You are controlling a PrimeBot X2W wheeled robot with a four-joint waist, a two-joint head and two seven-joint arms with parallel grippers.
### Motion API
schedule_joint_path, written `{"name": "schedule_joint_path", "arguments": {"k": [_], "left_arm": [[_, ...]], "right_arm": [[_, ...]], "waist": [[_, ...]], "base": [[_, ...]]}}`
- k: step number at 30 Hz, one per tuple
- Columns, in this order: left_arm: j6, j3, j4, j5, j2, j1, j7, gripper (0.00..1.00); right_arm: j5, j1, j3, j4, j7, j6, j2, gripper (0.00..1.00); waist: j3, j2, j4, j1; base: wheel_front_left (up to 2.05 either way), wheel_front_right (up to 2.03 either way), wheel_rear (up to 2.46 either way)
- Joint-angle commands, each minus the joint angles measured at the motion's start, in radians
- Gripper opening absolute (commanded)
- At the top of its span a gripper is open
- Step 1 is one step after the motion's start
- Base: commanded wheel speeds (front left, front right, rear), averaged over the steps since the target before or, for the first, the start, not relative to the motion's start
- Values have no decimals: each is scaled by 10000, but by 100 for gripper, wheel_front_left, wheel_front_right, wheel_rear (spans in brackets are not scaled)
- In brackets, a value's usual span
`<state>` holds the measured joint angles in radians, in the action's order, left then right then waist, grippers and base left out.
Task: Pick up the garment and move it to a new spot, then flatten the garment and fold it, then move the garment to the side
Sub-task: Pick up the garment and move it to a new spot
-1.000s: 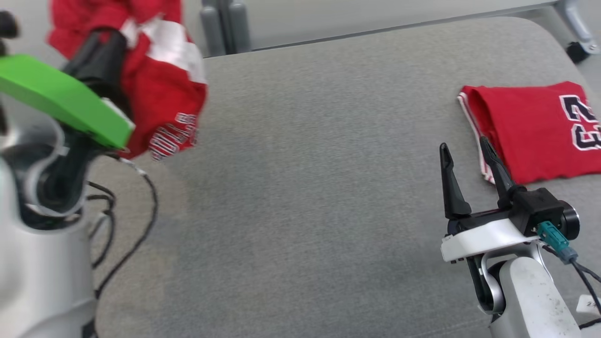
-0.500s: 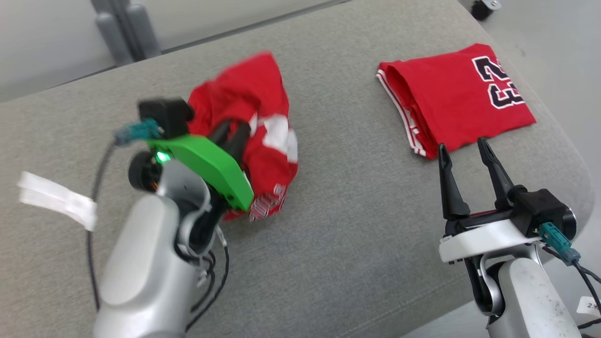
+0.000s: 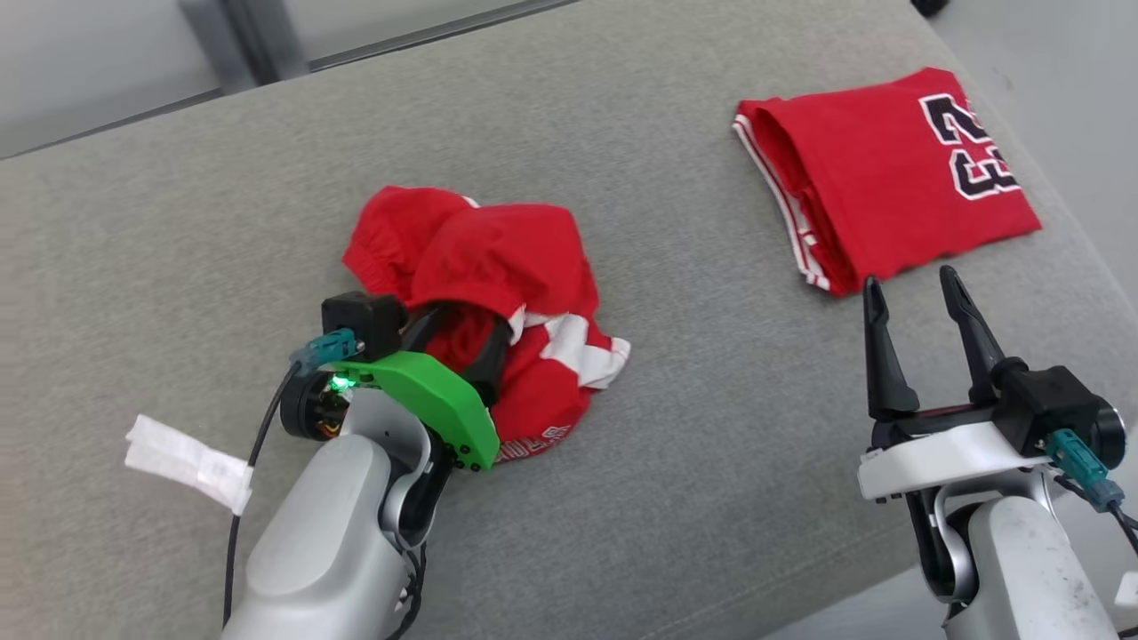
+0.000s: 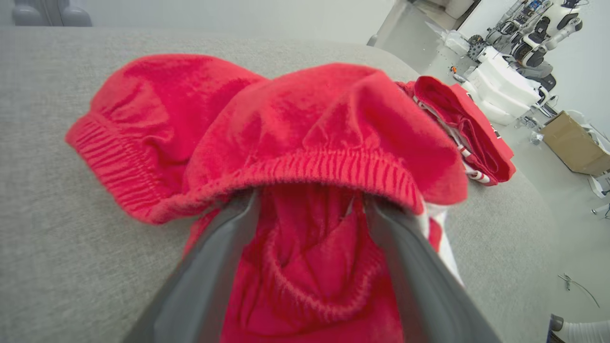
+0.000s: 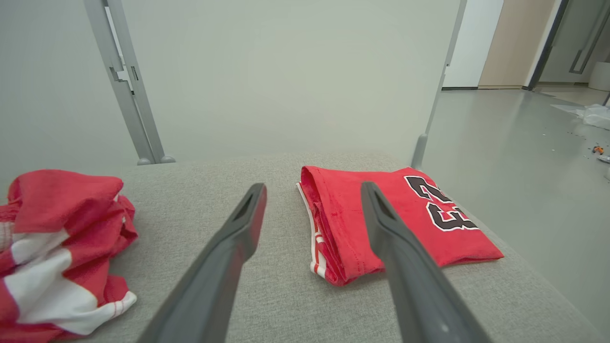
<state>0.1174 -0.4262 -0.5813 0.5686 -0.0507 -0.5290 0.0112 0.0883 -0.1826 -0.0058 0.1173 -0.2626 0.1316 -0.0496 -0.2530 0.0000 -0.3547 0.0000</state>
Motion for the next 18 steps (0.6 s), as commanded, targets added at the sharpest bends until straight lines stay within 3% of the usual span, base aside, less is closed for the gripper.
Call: {"name": "schedule_joint_path", "arguments": {"k": [1, 8, 18], "left_arm": [[56, -37, 102, 113, -25, 260, 211, 100], [-107, 389, 755, 358, -249, 1082, 1298, 100], [-331, 1468, 1190, 58, -699, 2006, 2509, 100]], "right_arm": [[-133, 178, -129, -57, -27, -20, -19, 100], [-329, 434, -602, -114, -27, -20, -23, 100], [-452, 903, -1195, -214, -27, -20, -85, 100]], "waist": [[556, 0, 1032, 0], [1039, 0, 2307, 0], [1528, 0, 3324, 0]], "base": [[0, 0, 0], [0, 0, 0], [0, 0, 0]]}}
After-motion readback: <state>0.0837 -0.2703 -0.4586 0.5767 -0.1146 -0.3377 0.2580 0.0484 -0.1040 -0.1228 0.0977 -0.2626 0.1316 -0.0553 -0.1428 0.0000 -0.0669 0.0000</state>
